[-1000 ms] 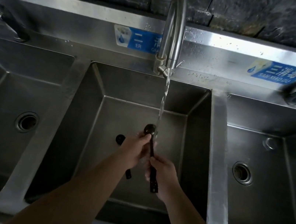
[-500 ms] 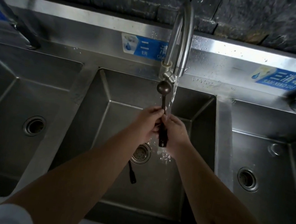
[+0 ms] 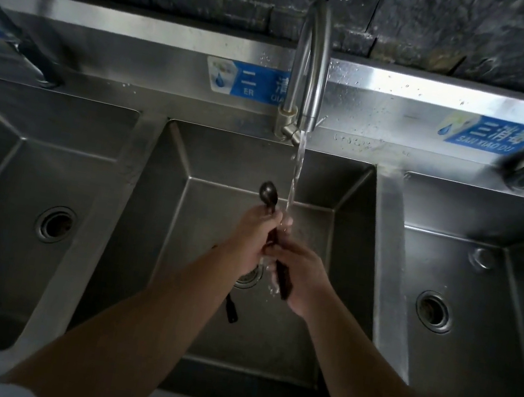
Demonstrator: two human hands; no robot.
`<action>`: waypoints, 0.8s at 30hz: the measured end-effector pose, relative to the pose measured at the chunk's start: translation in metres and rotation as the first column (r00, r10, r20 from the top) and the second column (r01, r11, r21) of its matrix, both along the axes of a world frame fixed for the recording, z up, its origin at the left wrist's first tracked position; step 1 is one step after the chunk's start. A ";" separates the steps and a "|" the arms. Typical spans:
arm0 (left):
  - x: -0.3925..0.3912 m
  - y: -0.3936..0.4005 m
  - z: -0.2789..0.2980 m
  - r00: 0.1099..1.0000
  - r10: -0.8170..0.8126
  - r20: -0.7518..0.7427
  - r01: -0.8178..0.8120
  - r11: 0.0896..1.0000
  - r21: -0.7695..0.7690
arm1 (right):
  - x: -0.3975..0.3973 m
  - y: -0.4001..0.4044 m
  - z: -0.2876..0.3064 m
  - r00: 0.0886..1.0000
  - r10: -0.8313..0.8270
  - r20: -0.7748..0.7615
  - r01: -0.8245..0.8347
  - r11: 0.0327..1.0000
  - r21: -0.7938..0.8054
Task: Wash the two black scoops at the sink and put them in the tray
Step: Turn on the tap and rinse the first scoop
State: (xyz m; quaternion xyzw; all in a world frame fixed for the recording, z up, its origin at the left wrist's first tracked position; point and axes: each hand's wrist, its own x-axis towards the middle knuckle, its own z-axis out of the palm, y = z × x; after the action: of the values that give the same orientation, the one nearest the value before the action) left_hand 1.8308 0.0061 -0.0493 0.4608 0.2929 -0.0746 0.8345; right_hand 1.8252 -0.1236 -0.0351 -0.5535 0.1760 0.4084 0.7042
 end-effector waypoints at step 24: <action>-0.022 -0.036 -0.060 0.899 0.175 -0.402 -0.159 0.985 0.074 | -0.096 -0.036 -0.019 0.989 -0.143 -0.048 0.124 0.951 -0.282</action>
State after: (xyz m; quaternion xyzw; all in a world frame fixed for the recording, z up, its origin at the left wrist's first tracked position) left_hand 1.8086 -0.0300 -0.1093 0.4246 0.5000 -0.0913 0.7492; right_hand 1.7297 -0.1599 -0.0536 -0.6195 0.2925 0.3495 0.6391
